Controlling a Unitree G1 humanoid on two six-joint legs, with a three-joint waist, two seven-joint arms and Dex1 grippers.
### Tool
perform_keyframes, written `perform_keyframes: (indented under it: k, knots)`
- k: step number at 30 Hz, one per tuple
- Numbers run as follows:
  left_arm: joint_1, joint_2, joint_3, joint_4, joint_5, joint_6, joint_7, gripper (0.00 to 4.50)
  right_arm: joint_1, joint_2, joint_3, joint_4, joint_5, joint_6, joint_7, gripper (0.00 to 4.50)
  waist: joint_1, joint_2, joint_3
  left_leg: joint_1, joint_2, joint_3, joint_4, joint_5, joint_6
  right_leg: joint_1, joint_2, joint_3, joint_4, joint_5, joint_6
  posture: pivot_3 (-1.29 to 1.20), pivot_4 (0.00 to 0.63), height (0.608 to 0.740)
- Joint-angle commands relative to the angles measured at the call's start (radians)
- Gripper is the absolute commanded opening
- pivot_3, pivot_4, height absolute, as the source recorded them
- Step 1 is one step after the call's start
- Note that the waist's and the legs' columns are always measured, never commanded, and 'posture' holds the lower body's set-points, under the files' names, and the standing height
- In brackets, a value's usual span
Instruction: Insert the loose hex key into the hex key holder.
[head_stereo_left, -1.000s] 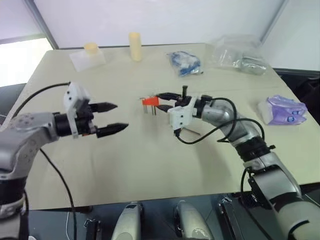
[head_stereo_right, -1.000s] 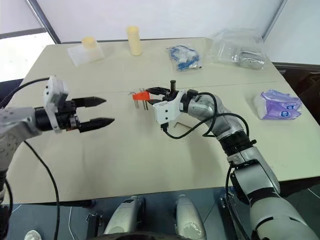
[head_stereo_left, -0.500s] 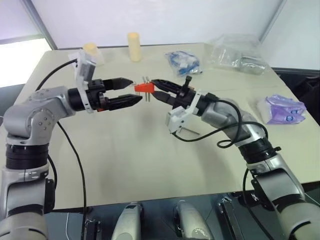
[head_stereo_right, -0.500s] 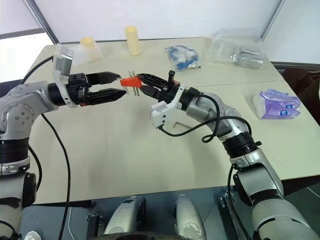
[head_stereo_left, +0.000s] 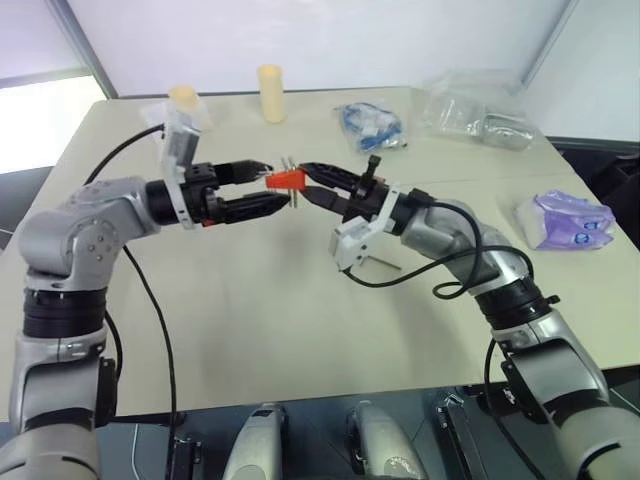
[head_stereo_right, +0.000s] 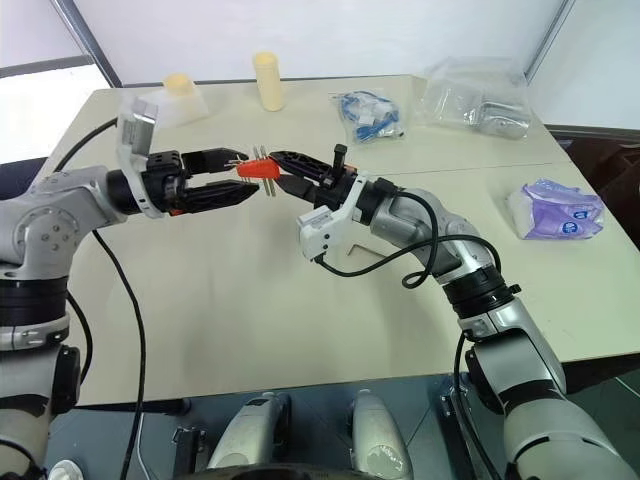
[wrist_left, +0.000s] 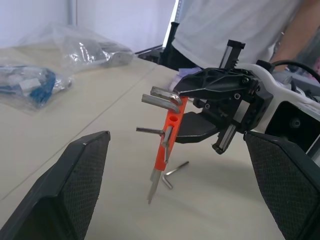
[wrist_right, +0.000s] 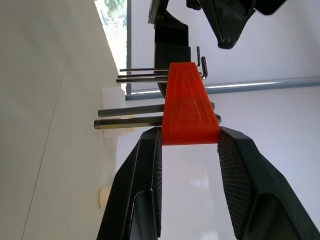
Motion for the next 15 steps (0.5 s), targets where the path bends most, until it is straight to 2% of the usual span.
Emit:
perform_keyframes:
  k: [1,4,6,9,11,15]
  knots:
    - [-0.027,0.001,0.007,-0.003,-0.002,0.003,-0.01,4.5,-0.024,0.0,-0.013,-0.049,0.028,-0.007,0.002,1.02,0.0,0.0,0.0,0.0,0.0,0.0,0.0,0.0,0.0,0.0,0.0,0.0,0.0,0.0,0.0,0.0,0.15,0.74]
    - [-0.024,-0.003,0.0,0.002,-0.001,0.001,-0.013,3.58,-0.025,-0.002,-0.015,-0.05,0.029,-0.005,0.006,1.02,0.0,0.0,0.0,0.0,0.0,0.0,0.0,0.0,0.0,0.0,0.0,0.0,0.0,0.0,0.0,0.0,0.15,0.74]
    - [-0.027,-0.007,-0.001,0.008,-0.001,0.0,-0.013,2.7,-0.025,-0.004,-0.015,-0.05,0.032,-0.004,0.012,1.02,0.0,0.0,0.0,0.0,0.0,0.0,0.0,0.0,0.0,0.0,0.0,0.0,0.0,0.0,0.0,0.0,0.15,0.74]
    - [-0.034,-0.014,-0.001,0.017,0.002,-0.006,-0.01,0.98,-0.021,-0.007,-0.015,-0.051,0.037,-0.001,0.021,1.02,0.0,0.0,0.0,0.0,0.0,0.0,0.0,0.0,0.0,0.0,0.0,0.0,0.0,0.0,0.0,0.0,0.15,0.74]
    - [-0.039,-0.015,-0.001,0.022,0.004,-0.008,-0.011,0.03,-0.018,-0.008,-0.016,-0.053,0.037,0.002,0.026,1.02,0.0,0.0,0.0,0.0,0.0,0.0,0.0,0.0,0.0,0.0,0.0,0.0,0.0,0.0,0.0,0.0,0.15,0.74]
    - [-0.043,-0.018,0.002,0.028,0.007,-0.008,-0.015,0.03,-0.011,-0.011,-0.013,-0.06,0.04,0.008,0.033,1.02,0.0,0.0,0.0,0.0,0.0,0.0,0.0,0.0,0.0,0.0,0.0,0.0,0.0,0.0,0.0,0.0,0.15,0.74]
